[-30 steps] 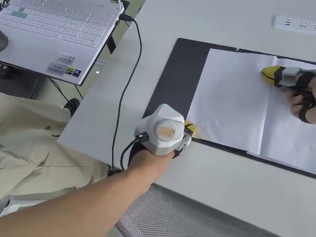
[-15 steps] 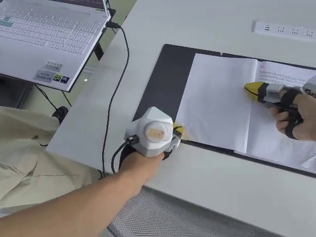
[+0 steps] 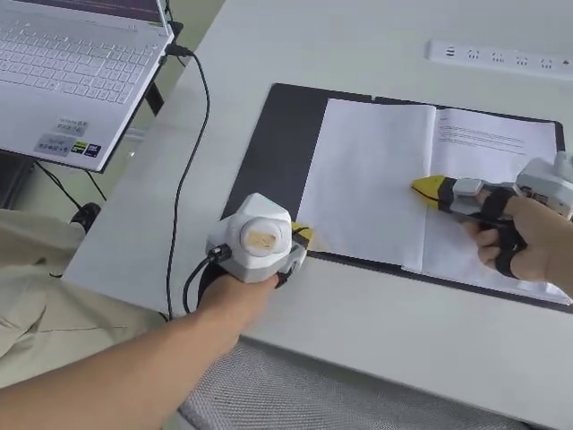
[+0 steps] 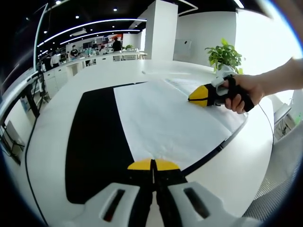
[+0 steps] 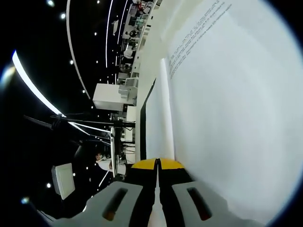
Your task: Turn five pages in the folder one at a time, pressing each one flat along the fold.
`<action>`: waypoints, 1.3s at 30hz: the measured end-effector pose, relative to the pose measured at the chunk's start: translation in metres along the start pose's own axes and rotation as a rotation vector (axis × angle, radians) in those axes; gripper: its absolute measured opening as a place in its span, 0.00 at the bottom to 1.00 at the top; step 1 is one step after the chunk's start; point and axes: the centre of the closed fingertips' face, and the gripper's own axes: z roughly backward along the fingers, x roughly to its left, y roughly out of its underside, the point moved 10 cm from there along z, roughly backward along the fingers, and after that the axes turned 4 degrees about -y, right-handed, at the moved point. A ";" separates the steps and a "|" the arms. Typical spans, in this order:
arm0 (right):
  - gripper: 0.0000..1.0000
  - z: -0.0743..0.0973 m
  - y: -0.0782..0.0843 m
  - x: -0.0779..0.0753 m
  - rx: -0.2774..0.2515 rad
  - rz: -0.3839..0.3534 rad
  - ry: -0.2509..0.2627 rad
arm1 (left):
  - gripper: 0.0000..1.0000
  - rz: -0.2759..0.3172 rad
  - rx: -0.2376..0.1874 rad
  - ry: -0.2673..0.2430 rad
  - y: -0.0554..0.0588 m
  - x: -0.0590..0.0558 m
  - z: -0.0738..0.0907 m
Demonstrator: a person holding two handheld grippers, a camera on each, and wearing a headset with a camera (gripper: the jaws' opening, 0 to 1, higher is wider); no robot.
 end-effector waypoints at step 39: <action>0.00 0.050 0.124 0.019 0.151 -0.016 -0.013 | 0.00 0.021 0.005 0.006 -0.001 0.000 0.002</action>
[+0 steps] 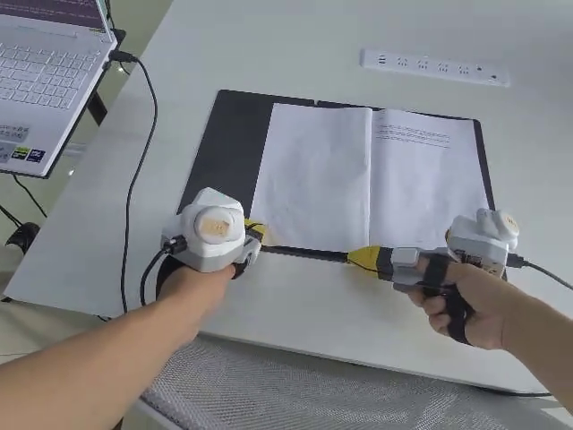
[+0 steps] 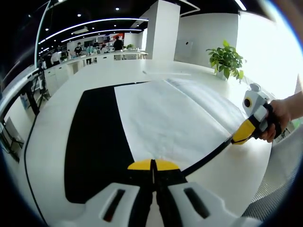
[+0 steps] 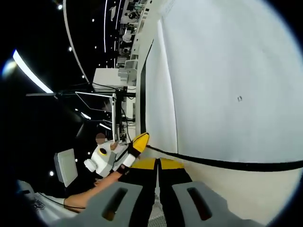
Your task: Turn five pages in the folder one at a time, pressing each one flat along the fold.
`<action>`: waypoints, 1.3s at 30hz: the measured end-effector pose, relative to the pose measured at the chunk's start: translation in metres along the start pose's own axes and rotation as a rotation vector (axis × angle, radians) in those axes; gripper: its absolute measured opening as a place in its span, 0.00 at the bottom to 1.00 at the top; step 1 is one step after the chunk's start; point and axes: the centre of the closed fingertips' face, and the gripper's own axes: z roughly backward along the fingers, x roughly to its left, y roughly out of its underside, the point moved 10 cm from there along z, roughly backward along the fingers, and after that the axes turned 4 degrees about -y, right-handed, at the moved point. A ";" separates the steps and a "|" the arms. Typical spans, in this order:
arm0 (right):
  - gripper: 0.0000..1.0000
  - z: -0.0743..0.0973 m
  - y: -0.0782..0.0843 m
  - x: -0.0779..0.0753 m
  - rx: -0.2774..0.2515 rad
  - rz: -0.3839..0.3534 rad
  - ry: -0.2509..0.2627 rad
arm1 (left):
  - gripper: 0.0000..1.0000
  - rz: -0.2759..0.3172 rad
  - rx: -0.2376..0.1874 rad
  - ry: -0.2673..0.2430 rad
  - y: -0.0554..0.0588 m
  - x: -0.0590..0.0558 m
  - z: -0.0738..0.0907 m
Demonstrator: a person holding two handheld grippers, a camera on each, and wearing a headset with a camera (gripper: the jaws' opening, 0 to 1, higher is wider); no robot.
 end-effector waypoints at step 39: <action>0.56 0.165 0.034 0.099 -0.381 0.563 0.309 | 0.49 0.099 0.031 0.180 -0.051 -0.008 0.136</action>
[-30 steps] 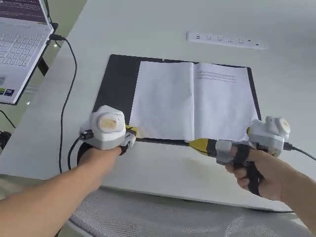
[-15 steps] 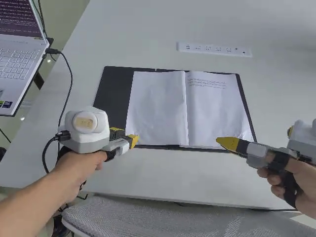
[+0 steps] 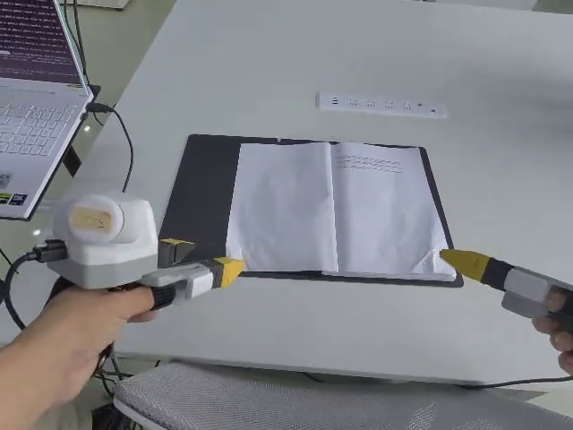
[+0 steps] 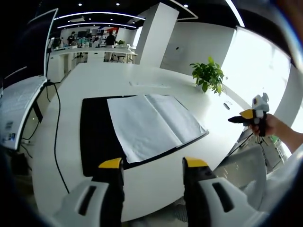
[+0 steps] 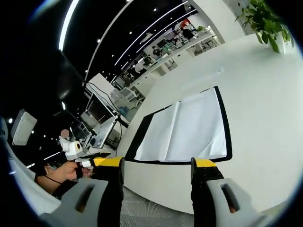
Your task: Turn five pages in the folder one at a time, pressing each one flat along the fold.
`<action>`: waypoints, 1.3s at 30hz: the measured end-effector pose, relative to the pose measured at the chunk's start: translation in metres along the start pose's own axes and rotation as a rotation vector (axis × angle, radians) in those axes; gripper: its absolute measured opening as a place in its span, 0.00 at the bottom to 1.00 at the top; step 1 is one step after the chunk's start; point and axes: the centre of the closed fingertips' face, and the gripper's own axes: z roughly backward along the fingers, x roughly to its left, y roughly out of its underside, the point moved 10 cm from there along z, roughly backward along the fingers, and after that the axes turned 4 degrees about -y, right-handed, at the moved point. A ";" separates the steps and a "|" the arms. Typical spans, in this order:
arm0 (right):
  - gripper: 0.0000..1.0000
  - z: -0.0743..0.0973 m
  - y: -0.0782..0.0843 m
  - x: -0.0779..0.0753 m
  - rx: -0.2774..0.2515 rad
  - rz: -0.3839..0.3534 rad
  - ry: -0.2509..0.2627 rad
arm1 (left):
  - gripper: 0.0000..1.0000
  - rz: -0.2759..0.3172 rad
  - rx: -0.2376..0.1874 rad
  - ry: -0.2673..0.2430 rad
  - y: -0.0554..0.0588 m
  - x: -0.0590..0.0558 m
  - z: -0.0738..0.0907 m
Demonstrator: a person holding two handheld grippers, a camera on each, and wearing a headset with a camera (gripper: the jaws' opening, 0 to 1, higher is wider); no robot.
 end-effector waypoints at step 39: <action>0.63 0.037 0.007 0.004 0.021 0.094 0.069 | 0.63 -0.105 0.103 -0.015 -0.021 -0.023 0.042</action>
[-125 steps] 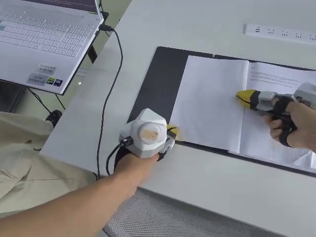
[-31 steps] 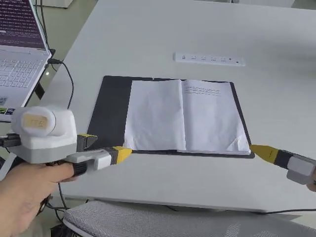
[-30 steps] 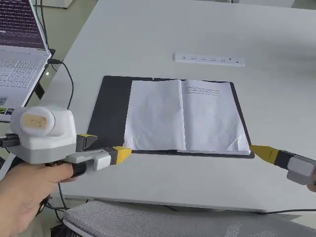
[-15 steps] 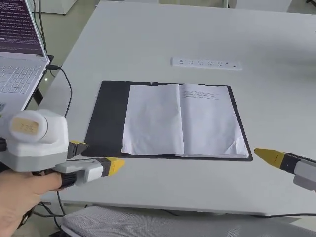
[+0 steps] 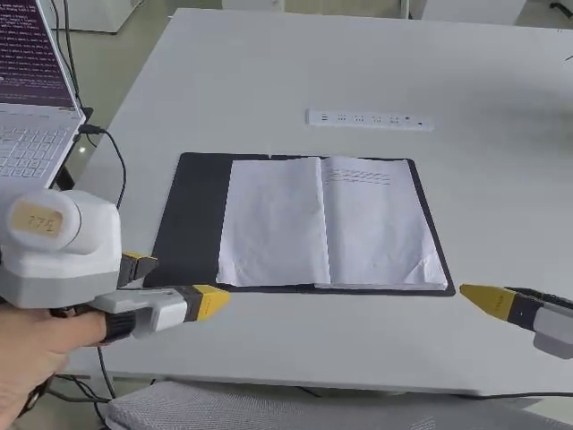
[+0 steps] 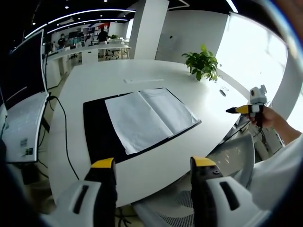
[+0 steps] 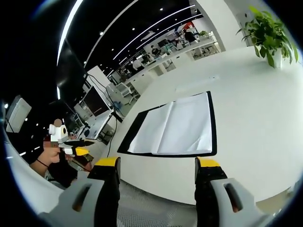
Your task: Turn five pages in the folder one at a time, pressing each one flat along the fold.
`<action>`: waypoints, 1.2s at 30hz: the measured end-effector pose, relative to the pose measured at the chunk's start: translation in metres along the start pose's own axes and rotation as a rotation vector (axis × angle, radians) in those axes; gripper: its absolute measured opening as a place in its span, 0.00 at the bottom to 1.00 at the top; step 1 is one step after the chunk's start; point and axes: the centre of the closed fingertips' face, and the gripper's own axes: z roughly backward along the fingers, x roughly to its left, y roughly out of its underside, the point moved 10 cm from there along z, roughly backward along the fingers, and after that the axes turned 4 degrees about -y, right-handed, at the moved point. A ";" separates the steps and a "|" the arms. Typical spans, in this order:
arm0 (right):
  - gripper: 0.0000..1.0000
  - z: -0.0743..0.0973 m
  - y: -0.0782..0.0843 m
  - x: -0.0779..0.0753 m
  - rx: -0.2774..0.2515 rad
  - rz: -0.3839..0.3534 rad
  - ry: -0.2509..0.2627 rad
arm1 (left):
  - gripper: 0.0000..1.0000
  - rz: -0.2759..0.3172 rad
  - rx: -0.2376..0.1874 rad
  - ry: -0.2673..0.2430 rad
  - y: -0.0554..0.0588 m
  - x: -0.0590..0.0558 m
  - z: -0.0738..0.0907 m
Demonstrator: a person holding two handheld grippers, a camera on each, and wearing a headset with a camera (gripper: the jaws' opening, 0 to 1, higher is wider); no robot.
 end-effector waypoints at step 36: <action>0.57 -0.016 0.015 -0.041 -0.063 -0.142 0.009 | 0.54 -0.149 0.018 0.138 -0.037 -0.107 -0.191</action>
